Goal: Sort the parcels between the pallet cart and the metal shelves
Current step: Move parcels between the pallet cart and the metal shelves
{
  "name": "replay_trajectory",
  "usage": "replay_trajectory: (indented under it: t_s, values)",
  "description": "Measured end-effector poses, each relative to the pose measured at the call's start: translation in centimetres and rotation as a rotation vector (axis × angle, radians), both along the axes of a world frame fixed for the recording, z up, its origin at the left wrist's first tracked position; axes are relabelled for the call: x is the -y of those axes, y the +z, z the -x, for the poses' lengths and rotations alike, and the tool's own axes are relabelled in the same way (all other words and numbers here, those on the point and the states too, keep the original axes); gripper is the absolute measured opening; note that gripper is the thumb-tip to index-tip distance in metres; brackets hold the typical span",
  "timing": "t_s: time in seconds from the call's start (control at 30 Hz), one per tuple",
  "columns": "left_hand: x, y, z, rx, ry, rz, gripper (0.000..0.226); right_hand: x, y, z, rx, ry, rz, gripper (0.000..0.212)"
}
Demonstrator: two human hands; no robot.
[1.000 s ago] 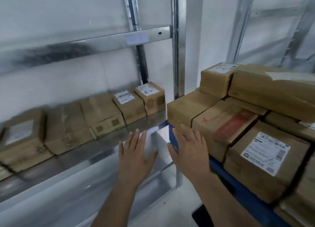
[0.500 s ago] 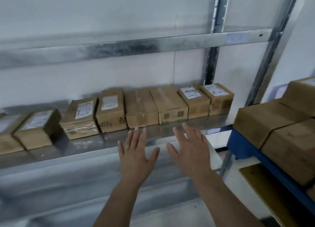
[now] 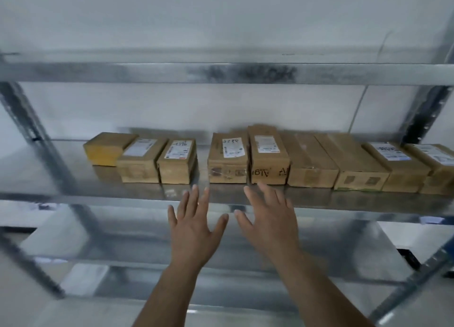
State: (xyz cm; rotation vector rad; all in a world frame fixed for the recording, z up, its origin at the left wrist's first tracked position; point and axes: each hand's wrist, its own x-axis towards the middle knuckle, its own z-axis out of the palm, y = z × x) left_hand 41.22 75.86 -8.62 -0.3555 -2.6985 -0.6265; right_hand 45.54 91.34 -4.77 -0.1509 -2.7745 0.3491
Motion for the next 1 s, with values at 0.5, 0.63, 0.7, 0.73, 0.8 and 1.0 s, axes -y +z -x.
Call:
replay_trajectory:
  t_s: [0.5,0.63,0.7,0.73,0.8,1.0]
  values:
    - [17.6,-2.8,3.2,0.082,0.304,-0.038,0.079,17.0,-2.9,8.3,0.043,0.278,0.007,0.062]
    - [20.1,-3.7,5.8,0.110,0.357,0.000,0.074,19.5,-4.1,12.0,0.050,0.345,-0.007,0.062]
    - [21.3,-3.8,7.6,0.118,0.372,0.023,0.076,20.8,-4.4,14.5,0.036,0.375,0.007,0.061]
    - [21.9,-3.7,8.6,0.122,0.378,0.030,0.077,21.5,-4.4,15.7,0.031,0.384,0.019,0.060]
    - [23.0,-3.3,10.9,0.134,0.397,0.037,0.080,22.8,-4.3,18.2,0.030,0.392,0.028,0.058]
    - [24.6,-2.0,19.1,0.130,0.384,0.060,0.080,24.2,-3.2,26.3,0.013,0.392,0.036,0.050]
